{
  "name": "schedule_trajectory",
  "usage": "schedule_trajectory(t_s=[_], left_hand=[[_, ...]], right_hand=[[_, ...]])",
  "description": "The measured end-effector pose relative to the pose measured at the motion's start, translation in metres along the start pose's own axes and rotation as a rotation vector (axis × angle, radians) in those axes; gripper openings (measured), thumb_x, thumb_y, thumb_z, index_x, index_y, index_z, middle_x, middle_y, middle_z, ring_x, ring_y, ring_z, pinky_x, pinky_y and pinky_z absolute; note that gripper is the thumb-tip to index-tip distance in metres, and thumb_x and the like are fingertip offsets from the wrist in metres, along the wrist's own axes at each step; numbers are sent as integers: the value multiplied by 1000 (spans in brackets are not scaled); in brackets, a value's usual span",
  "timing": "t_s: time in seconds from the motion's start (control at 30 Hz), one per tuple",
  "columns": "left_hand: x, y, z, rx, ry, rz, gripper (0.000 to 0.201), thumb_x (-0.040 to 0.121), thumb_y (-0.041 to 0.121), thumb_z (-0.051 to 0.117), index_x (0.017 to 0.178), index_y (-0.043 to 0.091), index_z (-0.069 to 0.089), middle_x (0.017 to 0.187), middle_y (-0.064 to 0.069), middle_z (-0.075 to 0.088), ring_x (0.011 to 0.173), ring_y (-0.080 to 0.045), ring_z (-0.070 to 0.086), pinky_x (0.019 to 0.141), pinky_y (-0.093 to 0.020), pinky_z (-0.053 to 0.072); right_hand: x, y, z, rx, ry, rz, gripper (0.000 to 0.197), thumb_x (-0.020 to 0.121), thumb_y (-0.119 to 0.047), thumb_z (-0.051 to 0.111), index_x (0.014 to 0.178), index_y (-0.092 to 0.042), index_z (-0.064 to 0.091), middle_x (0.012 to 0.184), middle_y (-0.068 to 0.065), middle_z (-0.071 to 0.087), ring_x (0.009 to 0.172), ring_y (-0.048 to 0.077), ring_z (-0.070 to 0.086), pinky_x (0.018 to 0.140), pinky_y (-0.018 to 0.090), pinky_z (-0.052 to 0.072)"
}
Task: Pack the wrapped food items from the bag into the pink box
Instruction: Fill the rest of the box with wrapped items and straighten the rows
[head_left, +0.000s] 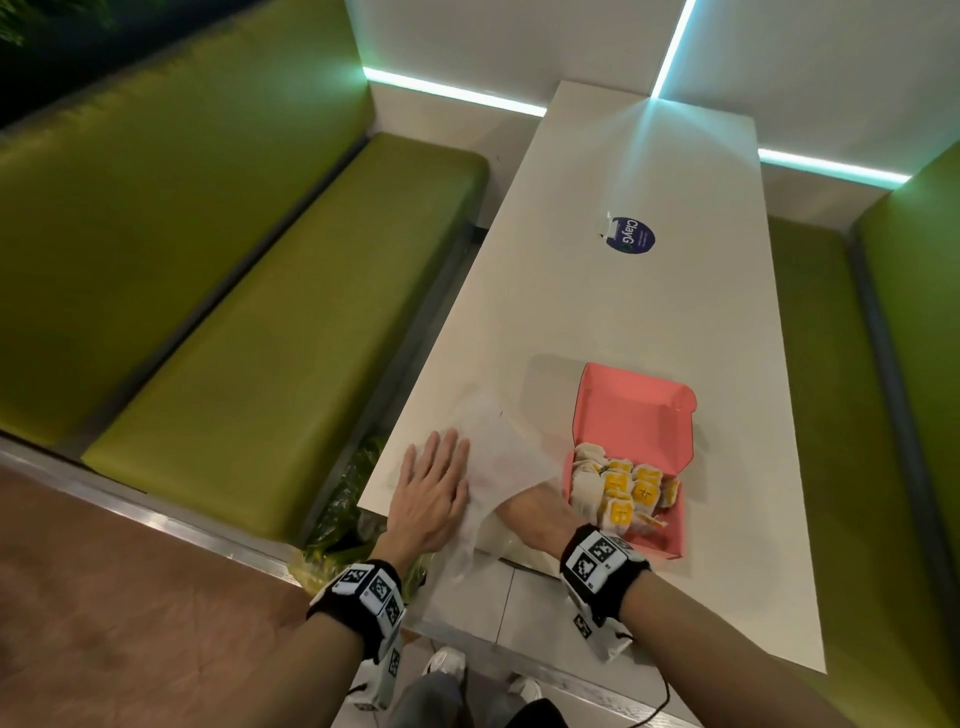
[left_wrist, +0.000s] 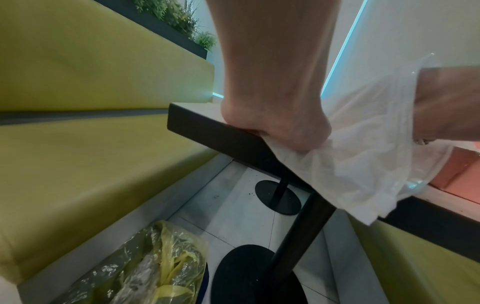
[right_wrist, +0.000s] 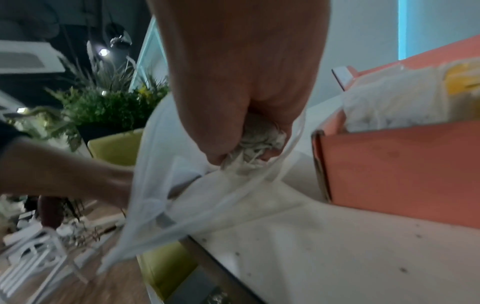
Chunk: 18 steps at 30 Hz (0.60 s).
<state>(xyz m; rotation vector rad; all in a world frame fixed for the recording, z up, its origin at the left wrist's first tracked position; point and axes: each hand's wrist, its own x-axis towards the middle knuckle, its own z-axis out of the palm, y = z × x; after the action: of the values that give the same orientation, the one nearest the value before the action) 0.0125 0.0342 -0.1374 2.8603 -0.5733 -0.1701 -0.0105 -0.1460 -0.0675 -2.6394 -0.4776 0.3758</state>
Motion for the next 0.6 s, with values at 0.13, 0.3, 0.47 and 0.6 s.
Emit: schedule_trajectory(t_s=[0.13,0.3,0.47,0.6], left_hand=[[3,8,1,-15,3,-74,60,103,45,9,158,24,-3,165,2,-11,152,-21,-11,121,-44,-11],[5,16,2,-24,15,-160,62,101,45,3,157,23,-8,165,-1,-12,153,-23,-11,122,-47,-7],[4,23,-5,-46,35,-232,62,101,44,8,159,20,1,167,-5,0,153,-26,-4,122,-48,-2],[4,43,-36,-218,189,-184,56,100,26,45,153,15,30,163,-8,23,151,-29,16,122,-48,17]], right_hand=[[3,3,-4,126,-6,183,34,91,-21,57,123,-11,62,125,12,64,116,29,58,102,41,46],[-10,-4,-22,229,-33,243,14,85,-21,58,86,-12,68,93,7,65,85,27,61,81,44,51],[-50,2,-52,455,64,201,33,93,-20,60,125,-28,60,109,1,61,91,7,55,81,22,41],[-83,7,-78,719,227,265,39,94,-23,65,127,-34,49,111,-4,59,64,-4,52,67,20,46]])
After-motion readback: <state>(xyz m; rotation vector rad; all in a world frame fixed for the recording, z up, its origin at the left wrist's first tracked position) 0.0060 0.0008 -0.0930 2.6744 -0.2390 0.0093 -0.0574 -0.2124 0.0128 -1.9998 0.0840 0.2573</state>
